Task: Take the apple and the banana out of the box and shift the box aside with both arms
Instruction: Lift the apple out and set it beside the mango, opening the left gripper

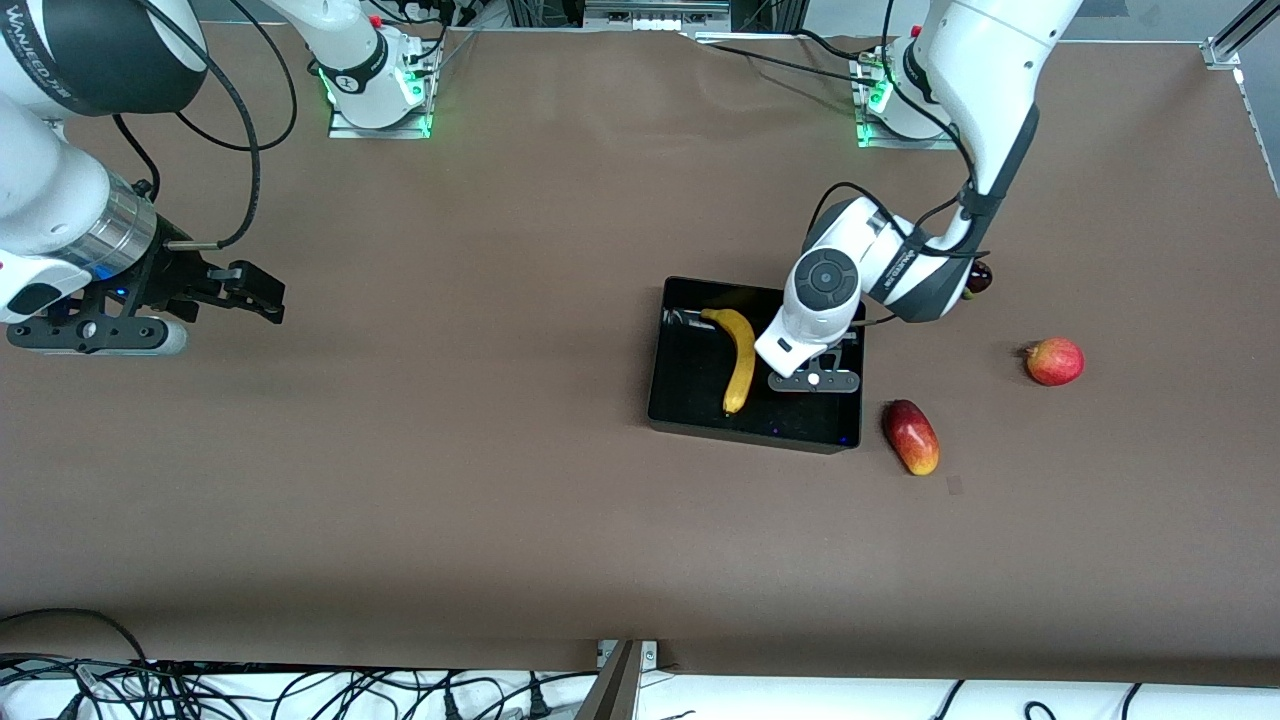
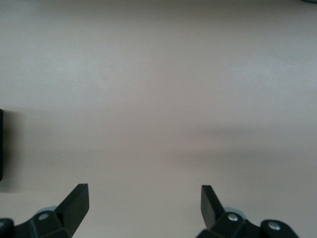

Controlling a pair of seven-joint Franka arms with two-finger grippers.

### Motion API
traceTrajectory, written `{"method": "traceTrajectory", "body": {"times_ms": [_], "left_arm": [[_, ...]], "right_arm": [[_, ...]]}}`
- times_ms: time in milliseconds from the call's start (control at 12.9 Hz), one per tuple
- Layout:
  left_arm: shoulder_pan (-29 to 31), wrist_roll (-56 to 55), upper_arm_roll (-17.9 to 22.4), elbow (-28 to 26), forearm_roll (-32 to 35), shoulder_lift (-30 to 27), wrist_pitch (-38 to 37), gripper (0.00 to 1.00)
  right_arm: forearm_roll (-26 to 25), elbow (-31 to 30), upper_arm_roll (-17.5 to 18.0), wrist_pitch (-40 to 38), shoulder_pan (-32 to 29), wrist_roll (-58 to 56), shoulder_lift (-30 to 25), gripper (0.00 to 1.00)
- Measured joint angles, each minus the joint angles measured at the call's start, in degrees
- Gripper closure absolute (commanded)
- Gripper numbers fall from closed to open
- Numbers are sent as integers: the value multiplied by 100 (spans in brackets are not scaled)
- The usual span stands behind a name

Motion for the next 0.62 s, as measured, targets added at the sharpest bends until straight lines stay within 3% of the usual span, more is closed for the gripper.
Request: {"method": "traceTrajectory", "body": {"times_ms": [310, 621], "left_arm": [[178, 473, 2, 1053, -81, -371, -1875, 68], [1071, 2091, 34, 1147, -238, -557, -2434, 68]], "right_arm": [[0, 0, -1, 0, -1, 0, 0, 0], [0, 0, -2, 0, -2, 0, 0, 0]]}}
